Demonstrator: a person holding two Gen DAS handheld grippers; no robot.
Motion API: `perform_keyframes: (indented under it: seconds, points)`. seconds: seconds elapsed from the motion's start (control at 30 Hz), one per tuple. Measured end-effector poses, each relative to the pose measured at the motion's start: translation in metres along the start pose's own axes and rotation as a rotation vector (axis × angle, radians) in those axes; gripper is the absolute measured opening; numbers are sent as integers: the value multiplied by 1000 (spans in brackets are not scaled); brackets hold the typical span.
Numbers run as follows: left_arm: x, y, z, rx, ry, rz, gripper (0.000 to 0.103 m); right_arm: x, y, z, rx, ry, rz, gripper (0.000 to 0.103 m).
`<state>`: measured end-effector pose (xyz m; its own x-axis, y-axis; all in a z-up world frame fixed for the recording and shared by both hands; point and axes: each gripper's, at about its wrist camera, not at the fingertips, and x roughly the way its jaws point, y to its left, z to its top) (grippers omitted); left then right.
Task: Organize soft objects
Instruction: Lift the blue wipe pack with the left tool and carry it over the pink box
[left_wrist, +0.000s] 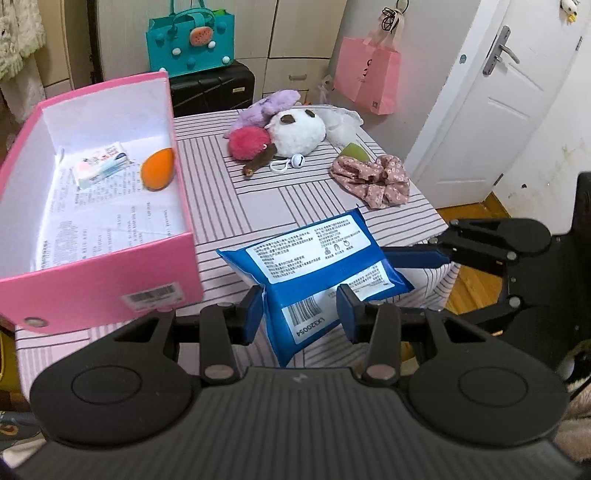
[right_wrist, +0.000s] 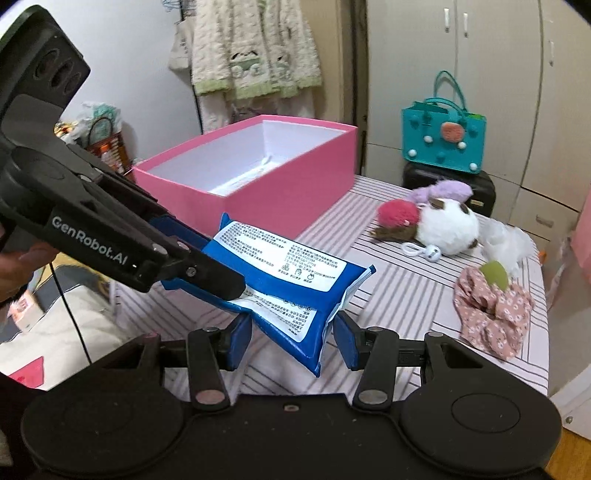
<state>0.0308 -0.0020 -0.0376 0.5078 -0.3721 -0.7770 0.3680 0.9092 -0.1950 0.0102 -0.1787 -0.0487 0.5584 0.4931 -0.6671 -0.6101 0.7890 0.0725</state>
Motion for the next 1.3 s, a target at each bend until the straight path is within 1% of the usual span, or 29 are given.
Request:
perform_keyframes:
  seconds: [0.23,0.37,0.57,0.73,0.9,1.03,1.1,1.17,1.3]
  points:
    - [-26,12,-4,-26,51,6,41,-6,25,17,-51,48,42,55]
    - [-43,19,-5,-38,46,13,41,-9,37,28,-79,52,70,55]
    - [-66,34,-5,-55,-17,28,41,-11,47,48,-113,28,113,55]
    - [-78,50,0,-71,-80,38,42,-5,53,66,-135,-5,126,55]
    - [-82,69,14,-71,-138,58,42,6,55,87,-159,-40,121,55]
    - [-76,86,31,-91,-209,106,43,21,56,108,-175,-86,98,55]
    - [-72,98,40,-109,-230,121,43,32,54,118,-175,-103,90,55]
    - [-66,111,49,-138,-226,124,43,44,50,128,-175,-116,92,55]
    - [-50,141,68,-215,-188,130,44,72,39,150,-172,-86,127,55]
